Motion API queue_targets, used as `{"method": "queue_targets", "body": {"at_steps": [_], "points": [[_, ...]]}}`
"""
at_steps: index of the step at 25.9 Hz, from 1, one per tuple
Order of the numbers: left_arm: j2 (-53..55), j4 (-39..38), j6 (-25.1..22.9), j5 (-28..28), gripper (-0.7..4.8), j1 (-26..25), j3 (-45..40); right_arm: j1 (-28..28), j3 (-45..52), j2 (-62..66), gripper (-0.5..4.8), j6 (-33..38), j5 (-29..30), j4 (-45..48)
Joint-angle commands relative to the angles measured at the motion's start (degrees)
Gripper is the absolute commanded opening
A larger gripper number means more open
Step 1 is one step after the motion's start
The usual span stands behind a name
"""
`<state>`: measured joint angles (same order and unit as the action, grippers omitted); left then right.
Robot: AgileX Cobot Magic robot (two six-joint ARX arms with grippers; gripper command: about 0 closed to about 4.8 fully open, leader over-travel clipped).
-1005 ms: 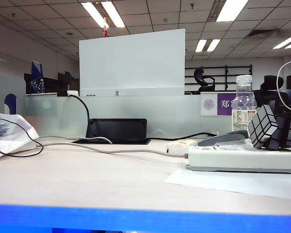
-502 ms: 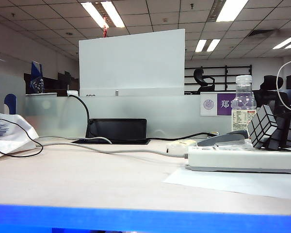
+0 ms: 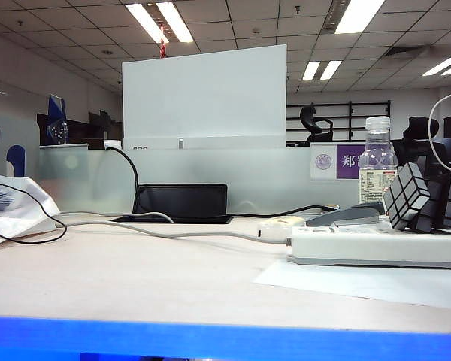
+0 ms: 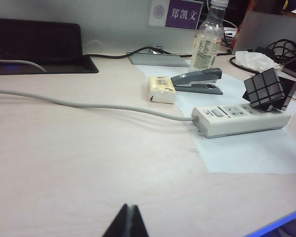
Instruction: Press the button on the power strip.
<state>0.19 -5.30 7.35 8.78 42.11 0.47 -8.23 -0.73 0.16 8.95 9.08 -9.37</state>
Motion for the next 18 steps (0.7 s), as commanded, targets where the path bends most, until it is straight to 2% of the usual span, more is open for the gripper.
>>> {"method": "queue_targets", "body": {"at_steps": [1, 7, 9, 13, 18], "points": [[-0.09, 0.81, -0.85, -1.38, -0.05, -0.02, 0.07, -0.07, -0.24, -0.09, 0.00, 0.02, 0.24, 1.05], [-0.09, -1.73, -4.11, -0.81, -0.05, -0.02, 0.07, -0.07, -0.24, -0.09, 0.00, -1.27, -0.13, 1.11], [-0.07, -2.67, -5.27, 1.31, -0.05, -0.04, 0.07, -0.07, -0.24, -0.09, 0.00, -2.16, -0.17, 1.38], [-0.07, -2.73, -6.19, 10.08, -0.05, -0.04, 0.07, -0.04, -0.20, -0.09, 0.00, -3.32, -0.96, 2.82], [-0.07, -1.81, -8.33, 12.09, -0.05, -0.07, 0.04, -0.04, -0.20, -0.09, 0.00, -3.39, -5.75, 5.07]]}}
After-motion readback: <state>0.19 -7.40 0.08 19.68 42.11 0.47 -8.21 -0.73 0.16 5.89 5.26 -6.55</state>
